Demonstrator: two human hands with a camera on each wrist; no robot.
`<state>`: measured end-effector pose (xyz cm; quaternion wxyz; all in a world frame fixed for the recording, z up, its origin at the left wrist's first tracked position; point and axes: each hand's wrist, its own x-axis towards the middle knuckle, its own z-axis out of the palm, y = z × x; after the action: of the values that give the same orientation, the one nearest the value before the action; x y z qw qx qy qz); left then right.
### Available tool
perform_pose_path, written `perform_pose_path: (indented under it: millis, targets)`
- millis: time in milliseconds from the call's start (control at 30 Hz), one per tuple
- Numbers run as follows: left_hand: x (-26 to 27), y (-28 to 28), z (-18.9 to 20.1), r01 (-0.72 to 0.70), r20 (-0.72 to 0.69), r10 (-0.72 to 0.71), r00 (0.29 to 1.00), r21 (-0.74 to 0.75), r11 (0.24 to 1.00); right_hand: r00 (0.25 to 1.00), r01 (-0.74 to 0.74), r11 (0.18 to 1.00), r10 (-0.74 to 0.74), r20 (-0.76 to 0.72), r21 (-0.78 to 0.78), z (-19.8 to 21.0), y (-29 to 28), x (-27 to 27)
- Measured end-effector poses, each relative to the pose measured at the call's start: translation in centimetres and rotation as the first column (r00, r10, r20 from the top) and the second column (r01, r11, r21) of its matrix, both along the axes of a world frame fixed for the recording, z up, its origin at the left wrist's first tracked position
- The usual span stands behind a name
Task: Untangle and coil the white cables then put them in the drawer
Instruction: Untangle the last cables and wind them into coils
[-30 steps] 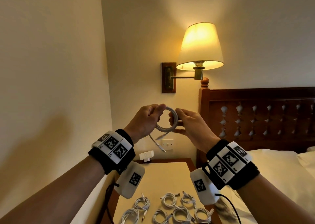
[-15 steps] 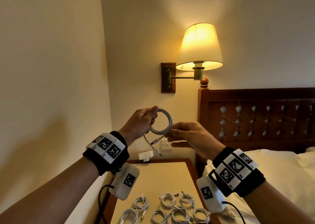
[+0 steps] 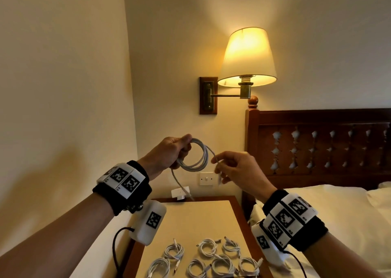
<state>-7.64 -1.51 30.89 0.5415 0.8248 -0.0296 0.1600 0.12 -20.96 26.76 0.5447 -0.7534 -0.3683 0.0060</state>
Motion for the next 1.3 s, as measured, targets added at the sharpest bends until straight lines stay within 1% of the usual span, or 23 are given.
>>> perform_pose_path:
  millis: [33,67,100,133,200,267,300,400,433,467,500,533,567,600,633,700,800,900,967,1033,1100,1200,1300]
  targets:
    - [0.0,0.0,-0.2,-0.046,0.040,0.041,0.998,0.137,0.989,0.998,0.054,0.998,-0.055,0.016,0.025,0.2,-0.3,0.2]
    - [0.0,0.0,-0.5,-0.109,0.101,0.083,0.991,0.284,0.953,0.998,0.063,0.996,-0.061,-0.025,0.068,0.4,-0.5,0.3]
    - [0.2,0.0,-0.8,-0.177,0.169,0.118,0.979,0.398,0.900,0.993,0.042,0.992,-0.028,-0.118,0.122,0.7,-0.6,0.1]
    - [0.4,0.0,-1.2,-0.245,0.225,0.154,0.962,0.464,0.852,0.972,0.012,0.983,0.031,-0.233,0.183,1.0,-0.6,-0.3]
    - [0.8,0.0,-1.6,-0.323,0.289,0.200,0.936,0.482,0.814,0.892,-0.025,0.944,0.170,-0.419,0.329,1.6,-0.3,-1.3]
    - [1.2,-0.2,-1.7,-0.337,0.306,0.212,0.928,0.449,0.827,0.840,-0.028,0.887,0.271,-0.471,0.461,2.1,0.2,-2.1]
    - [1.3,-0.5,-1.5,-0.335,0.307,0.216,0.927,0.417,0.845,0.838,-0.029,0.865,0.295,-0.459,0.502,2.1,0.6,-2.5]
    - [1.2,-1.4,-0.8,-0.315,0.272,0.243,0.931,0.266,0.911,0.896,-0.001,0.823,0.253,-0.365,0.568,1.7,2.0,-3.2]
    - [1.2,-1.7,-0.6,-0.302,0.247,0.246,0.937,0.219,0.928,0.937,0.030,0.829,0.171,-0.304,0.558,1.4,2.5,-3.2]
    - [1.1,-2.0,-0.4,-0.286,0.222,0.244,0.944,0.179,0.942,0.982,0.087,0.855,0.014,-0.191,0.512,1.1,2.9,-2.9]
    - [0.9,-2.2,-0.2,-0.269,0.198,0.239,0.951,0.145,0.952,0.982,0.175,0.882,-0.186,-0.017,0.438,0.7,3.2,-2.7]
    - [0.8,-2.3,-0.1,-0.254,0.173,0.232,0.957,0.117,0.960,0.924,0.265,0.891,-0.344,0.167,0.369,0.5,3.4,-2.5]
    - [0.6,-2.4,-0.1,-0.238,0.148,0.223,0.963,0.091,0.967,0.849,0.330,0.883,-0.432,0.304,0.334,0.4,3.6,-2.4]
    - [0.4,-2.6,-0.1,-0.216,0.122,0.208,0.971,0.060,0.975,0.800,0.363,0.875,-0.469,0.373,0.321,0.4,3.6,-2.4]
    - [0.2,-2.7,0.0,-0.187,0.098,0.183,0.978,0.026,0.982,0.782,0.380,0.867,-0.487,0.390,0.321,0.4,3.7,-2.4]
    - [-0.1,-2.9,0.1,-0.138,0.070,0.139,0.988,-0.015,0.990,0.783,0.398,0.853,-0.507,0.361,0.337,0.5,3.8,-1.9]
    - [-0.1,-3.0,0.3,-0.140,0.060,0.139,0.988,0.011,0.990,0.862,0.287,0.891,-0.400,0.312,0.352,0.8,3.9,-1.2]
    - [-0.2,-3.0,0.3,-0.120,0.046,0.119,0.992,-0.001,0.993,0.955,0.098,0.956,-0.169,0.246,0.276,1.0,3.6,-1.3]
    - [-0.2,-3.1,0.3,-0.105,0.032,0.106,0.994,-0.005,0.994,0.974,-0.005,0.973,-0.048,0.223,0.232,1.1,3.4,-1.5]
    - [-0.2,-3.2,0.4,-0.089,0.030,0.090,0.995,-0.022,0.996,0.964,-0.045,0.982,-0.005,0.264,0.184,0.8,3.1,-1.7]
    - [-0.2,-3.0,0.9,-0.068,0.055,0.070,0.996,-0.043,0.997,0.959,-0.024,0.991,-0.014,0.283,0.129,0.3,2.9,-1.6]
    - [0.0,-2.3,1.4,-0.072,0.104,0.079,0.991,-0.069,0.995,0.969,-0.020,0.993,-0.010,0.248,0.118,-0.5,2.6,-1.4]
    - [0.4,-1.9,1.2,-0.099,0.126,0.108,0.986,-0.075,0.992,0.993,-0.068,0.981,0.049,0.110,0.179,-0.1,2.5,-1.0]
